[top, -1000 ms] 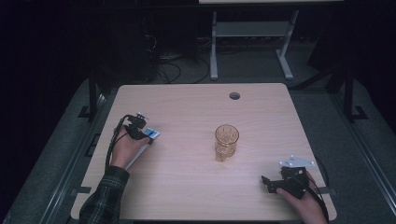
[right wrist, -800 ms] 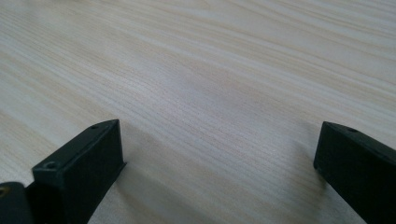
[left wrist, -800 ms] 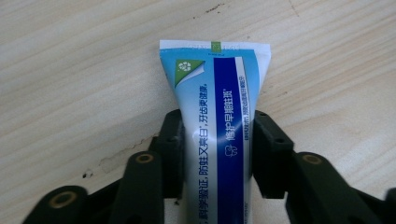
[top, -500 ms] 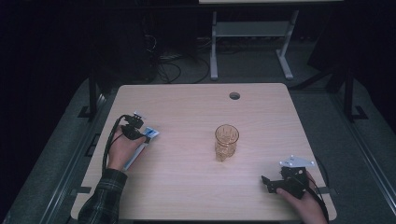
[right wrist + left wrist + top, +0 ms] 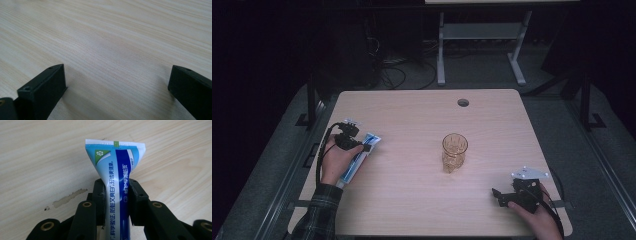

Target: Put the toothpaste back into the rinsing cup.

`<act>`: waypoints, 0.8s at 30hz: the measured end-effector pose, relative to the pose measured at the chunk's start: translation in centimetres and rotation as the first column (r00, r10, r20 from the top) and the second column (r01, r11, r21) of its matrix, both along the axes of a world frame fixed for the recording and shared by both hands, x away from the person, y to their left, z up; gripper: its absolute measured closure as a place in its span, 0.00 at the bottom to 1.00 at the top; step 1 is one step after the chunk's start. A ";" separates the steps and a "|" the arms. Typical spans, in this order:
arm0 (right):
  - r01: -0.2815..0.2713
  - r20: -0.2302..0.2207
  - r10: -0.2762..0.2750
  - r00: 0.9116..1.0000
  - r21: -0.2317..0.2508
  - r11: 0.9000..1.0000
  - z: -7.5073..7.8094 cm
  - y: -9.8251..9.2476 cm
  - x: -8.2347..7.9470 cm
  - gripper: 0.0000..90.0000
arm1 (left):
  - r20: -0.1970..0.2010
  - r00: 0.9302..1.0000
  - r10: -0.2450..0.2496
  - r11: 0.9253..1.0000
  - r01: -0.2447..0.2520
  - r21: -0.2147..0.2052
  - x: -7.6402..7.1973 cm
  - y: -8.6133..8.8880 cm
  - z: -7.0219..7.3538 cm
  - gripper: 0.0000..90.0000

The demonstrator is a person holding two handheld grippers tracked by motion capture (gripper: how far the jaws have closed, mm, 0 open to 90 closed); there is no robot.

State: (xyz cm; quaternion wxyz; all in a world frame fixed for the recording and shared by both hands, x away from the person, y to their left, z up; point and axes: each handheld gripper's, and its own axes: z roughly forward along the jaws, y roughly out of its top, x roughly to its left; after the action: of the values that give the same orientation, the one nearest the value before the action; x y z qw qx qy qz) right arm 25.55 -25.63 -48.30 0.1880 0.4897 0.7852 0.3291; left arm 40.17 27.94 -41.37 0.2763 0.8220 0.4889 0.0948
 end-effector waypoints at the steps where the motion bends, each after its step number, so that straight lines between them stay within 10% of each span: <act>1: 0.000 0.000 0.000 1.000 0.000 1.000 0.0 0.0 0.0 0.01 | 0.006 1.000 -0.007 1.000 0.007 -0.009 -0.1 0.2 0.2 0.79; 17: -0.002 0.000 0.002 1.000 0.000 1.000 0.0 0.0 0.0 0.01 | 0.087 0.995 -0.045 0.987 0.058 -0.149 -1.5 2.3 2.2 0.81; 24: -0.002 0.000 0.002 1.000 0.000 1.000 0.0 0.0 0.0 0.01 | 0.145 0.988 -0.061 0.968 0.094 -0.232 -2.2 3.4 3.4 0.82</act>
State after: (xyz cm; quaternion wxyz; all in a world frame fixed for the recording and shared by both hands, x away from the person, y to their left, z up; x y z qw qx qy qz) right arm 25.53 -25.63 -48.30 0.1878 0.4890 0.7856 0.3293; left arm 38.00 31.29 -37.98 0.4093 0.7929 0.4441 0.0806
